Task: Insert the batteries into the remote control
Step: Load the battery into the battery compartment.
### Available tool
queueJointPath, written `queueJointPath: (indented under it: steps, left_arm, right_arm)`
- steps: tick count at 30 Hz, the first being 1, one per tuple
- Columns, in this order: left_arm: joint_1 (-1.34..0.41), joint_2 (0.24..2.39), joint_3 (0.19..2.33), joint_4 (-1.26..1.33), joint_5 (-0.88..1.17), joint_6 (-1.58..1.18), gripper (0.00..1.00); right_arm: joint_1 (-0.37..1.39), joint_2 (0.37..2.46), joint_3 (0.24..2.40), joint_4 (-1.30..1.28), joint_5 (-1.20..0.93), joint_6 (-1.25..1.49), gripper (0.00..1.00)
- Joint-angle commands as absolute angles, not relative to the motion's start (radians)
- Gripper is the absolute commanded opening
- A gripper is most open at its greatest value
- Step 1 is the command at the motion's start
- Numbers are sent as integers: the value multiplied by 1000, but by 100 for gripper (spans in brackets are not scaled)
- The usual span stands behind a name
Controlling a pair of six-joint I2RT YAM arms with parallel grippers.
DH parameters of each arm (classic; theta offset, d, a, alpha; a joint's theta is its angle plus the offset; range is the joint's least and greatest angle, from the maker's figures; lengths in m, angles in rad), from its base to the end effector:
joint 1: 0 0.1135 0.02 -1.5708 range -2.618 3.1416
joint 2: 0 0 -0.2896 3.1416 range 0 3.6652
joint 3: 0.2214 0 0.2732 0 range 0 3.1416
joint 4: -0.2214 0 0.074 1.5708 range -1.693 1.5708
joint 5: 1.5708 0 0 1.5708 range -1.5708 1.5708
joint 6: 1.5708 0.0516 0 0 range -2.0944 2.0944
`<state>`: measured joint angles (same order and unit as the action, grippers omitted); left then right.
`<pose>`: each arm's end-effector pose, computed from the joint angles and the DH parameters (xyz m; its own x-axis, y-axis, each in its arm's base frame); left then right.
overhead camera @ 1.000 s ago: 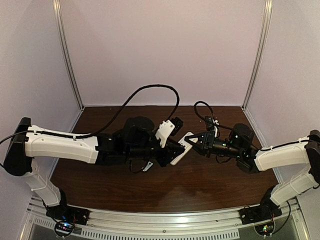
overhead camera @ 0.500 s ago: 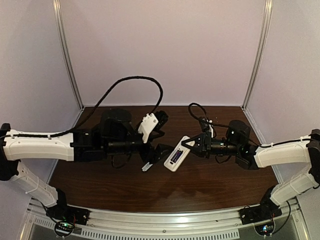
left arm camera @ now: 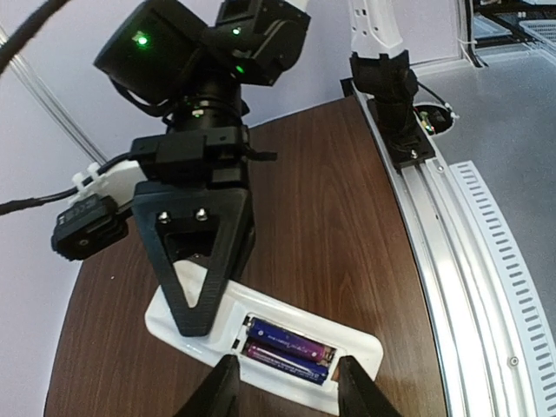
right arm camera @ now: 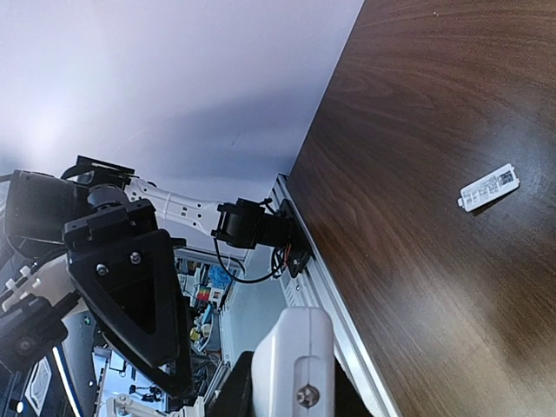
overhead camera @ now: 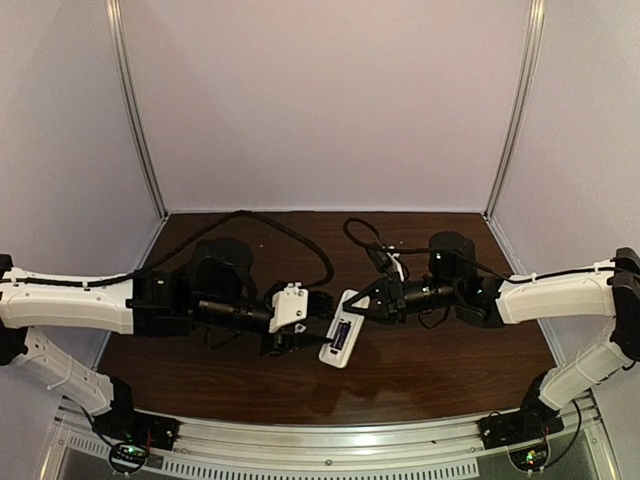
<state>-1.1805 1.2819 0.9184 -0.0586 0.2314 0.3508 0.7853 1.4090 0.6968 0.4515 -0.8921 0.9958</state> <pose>0.1113 -0.3016 0.3015 0.1903 0.4166 -0.8890 0.9736 0.0359 0.2253 0.1958 0.2526 0.2431 -0.9180 -0.1728 -0.3571 -0.3777 0.1052 0.9200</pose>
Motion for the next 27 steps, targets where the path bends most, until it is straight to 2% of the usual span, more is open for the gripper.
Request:
queueJointPath:
  steps: [1,7,27]
  left_arm:
    - [-1206,1331,948,-67,263,454,35]
    - [-1224,1363,959,-74,249,477,26]
    - [-1225,1405,971,-74,209,486,17]
  right_arm:
    - [813,1434,732,418,-916,968,0]
    - [835,1452,742,414,-913,967,0]
    - [878,1464,776,365,-908,920,0]
